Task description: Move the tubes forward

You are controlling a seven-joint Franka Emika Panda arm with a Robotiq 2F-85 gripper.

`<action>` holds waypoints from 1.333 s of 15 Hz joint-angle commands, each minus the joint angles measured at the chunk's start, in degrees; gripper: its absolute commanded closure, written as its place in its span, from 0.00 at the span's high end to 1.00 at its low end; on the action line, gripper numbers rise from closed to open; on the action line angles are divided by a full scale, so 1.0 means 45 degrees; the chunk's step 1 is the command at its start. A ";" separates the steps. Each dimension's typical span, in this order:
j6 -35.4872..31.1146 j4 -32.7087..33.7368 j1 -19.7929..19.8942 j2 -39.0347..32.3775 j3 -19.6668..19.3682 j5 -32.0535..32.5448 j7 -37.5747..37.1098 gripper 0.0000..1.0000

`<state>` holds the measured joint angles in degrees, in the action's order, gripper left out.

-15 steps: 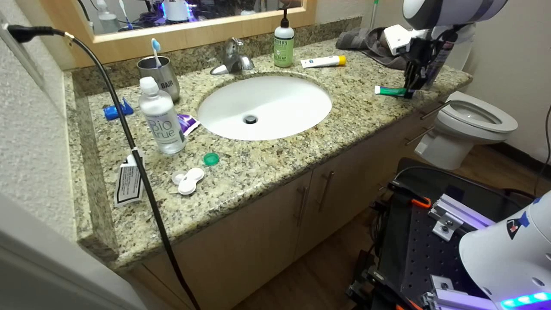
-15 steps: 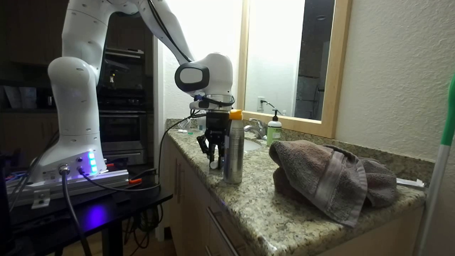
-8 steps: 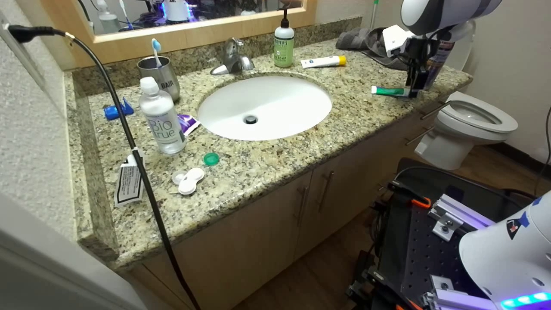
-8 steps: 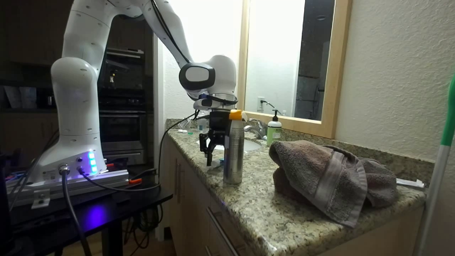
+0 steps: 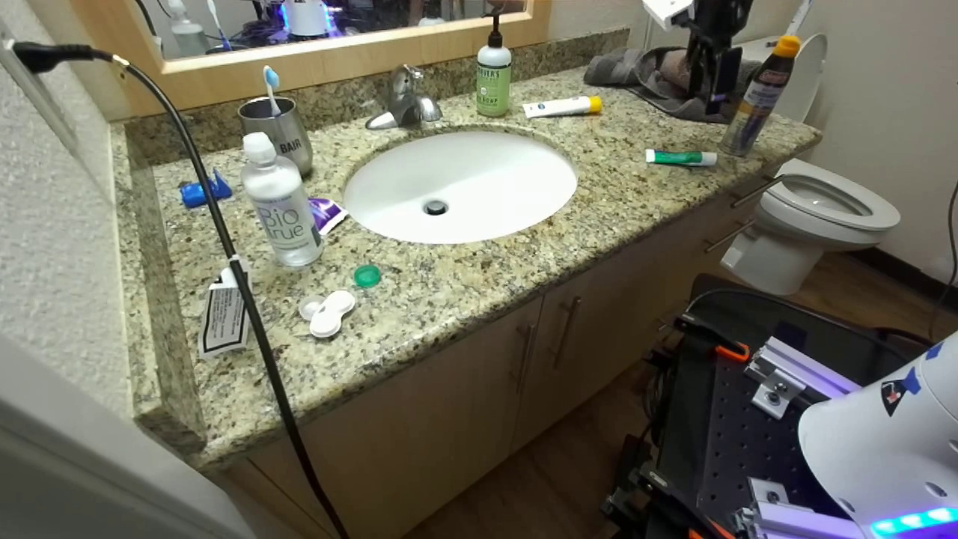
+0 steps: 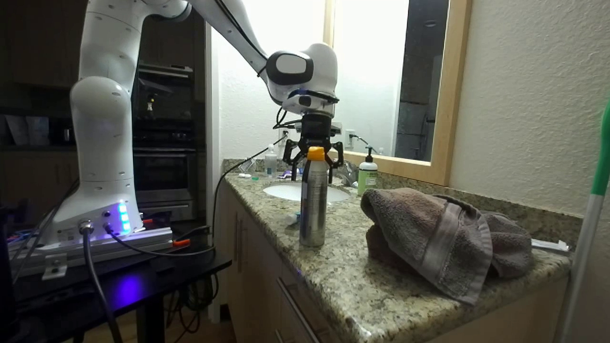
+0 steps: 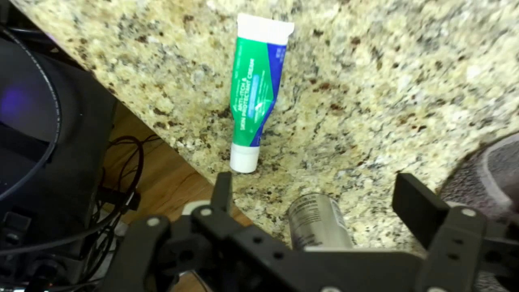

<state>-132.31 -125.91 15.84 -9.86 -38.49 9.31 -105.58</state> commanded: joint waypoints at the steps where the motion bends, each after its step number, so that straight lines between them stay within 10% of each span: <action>1: 0.2818 0.1691 0.0189 0.0362 0.0790 0.0260 0.0912 1.00; 20: 0.2040 0.7065 0.0828 -0.4493 0.2899 -0.2773 -0.2995 1.00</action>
<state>-123.32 -94.41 18.50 -30.19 -26.70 -3.90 -118.66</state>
